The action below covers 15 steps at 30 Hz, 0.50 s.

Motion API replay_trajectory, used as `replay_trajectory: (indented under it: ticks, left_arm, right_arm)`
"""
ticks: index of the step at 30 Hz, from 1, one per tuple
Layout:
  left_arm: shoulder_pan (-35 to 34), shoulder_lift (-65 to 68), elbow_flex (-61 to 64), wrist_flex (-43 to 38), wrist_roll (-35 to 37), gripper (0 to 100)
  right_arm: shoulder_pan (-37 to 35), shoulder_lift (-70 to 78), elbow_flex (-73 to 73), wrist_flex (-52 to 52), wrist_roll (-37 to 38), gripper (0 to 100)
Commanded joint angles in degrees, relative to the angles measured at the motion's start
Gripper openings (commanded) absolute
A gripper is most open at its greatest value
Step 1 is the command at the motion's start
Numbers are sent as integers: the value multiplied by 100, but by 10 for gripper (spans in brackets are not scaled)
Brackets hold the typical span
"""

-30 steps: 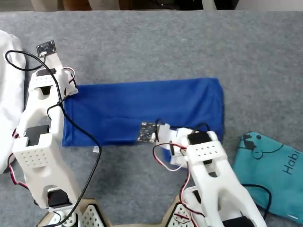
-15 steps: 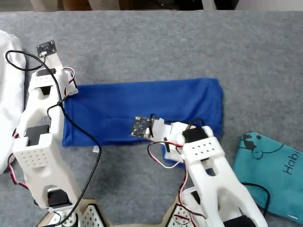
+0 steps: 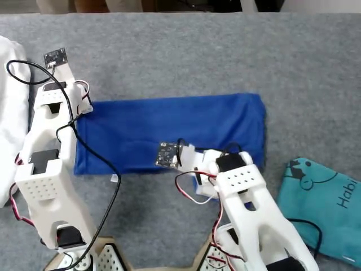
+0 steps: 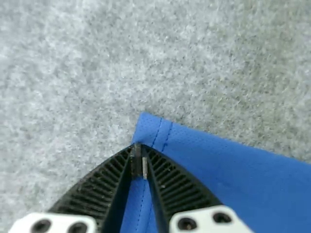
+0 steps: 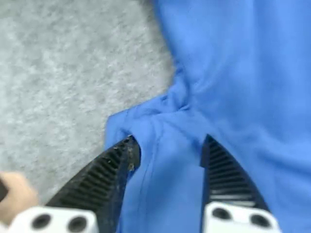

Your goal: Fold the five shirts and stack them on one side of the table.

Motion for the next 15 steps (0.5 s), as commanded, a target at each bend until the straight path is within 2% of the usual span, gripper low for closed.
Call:
replay_trajectory:
  ticks: [1,8,15]
  left_arm:
    - [-105,-277,-18,-70,-35,20]
    - [-105,-277,-18,-62,-35,20]
    - [-105,-277,-18,-62,-35,20]
  right_arm:
    - [48,-171,-453,484,-18,235]
    - [822,-347,-409,826,422,235]
    - [901,-1182,418,1064,782,235]
